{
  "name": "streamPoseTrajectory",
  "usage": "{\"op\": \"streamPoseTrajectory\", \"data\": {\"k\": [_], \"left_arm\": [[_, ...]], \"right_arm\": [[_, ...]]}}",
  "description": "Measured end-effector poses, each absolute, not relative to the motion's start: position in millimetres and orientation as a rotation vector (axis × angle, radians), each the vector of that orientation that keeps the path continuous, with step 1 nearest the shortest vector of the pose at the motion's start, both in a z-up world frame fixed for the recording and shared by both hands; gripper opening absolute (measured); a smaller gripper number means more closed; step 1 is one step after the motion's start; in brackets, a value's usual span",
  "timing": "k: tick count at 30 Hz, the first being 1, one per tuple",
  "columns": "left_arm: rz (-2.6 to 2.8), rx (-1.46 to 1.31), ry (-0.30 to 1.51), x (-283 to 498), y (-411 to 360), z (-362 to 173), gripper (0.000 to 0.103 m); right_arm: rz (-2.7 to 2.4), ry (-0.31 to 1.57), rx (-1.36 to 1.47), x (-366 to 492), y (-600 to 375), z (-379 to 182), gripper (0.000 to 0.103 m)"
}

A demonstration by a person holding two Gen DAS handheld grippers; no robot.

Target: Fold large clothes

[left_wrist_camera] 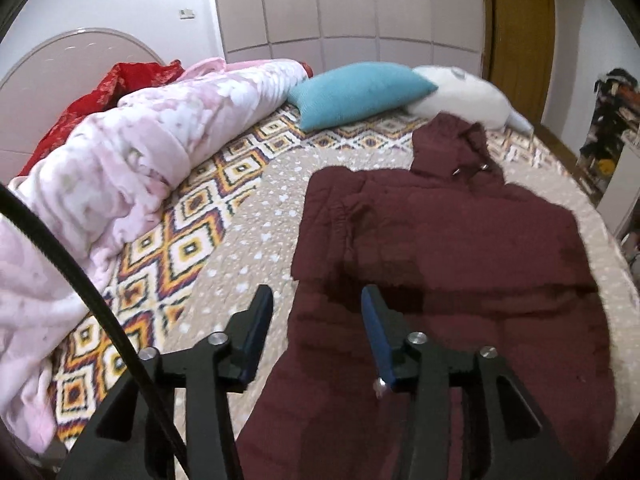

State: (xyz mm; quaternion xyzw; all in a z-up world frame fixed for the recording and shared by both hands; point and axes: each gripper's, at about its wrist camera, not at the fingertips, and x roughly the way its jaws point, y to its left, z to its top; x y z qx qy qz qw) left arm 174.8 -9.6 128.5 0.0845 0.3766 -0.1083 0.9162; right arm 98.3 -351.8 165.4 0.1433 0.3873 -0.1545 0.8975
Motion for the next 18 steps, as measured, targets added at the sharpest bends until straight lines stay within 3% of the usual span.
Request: {"op": "streamPoseTrajectory", "data": {"k": [7, 14, 18], "left_arm": [[-0.233, 0.189, 0.703, 140.2, -5.9, 149.8, 0.054], [-0.28, 0.183, 0.732, 161.7, -25.9, 121.1, 0.054], [-0.281, 0.149, 0.763, 193.4, -43.8, 94.3, 0.054]], "right_arm": [[-0.343, 0.719, 0.179, 87.0, -314.9, 277.4, 0.051], [-0.459, 0.595, 0.08, 146.0, -298.1, 396.0, 0.051], [-0.529, 0.547, 0.096, 200.3, -295.3, 450.6, 0.06]]}}
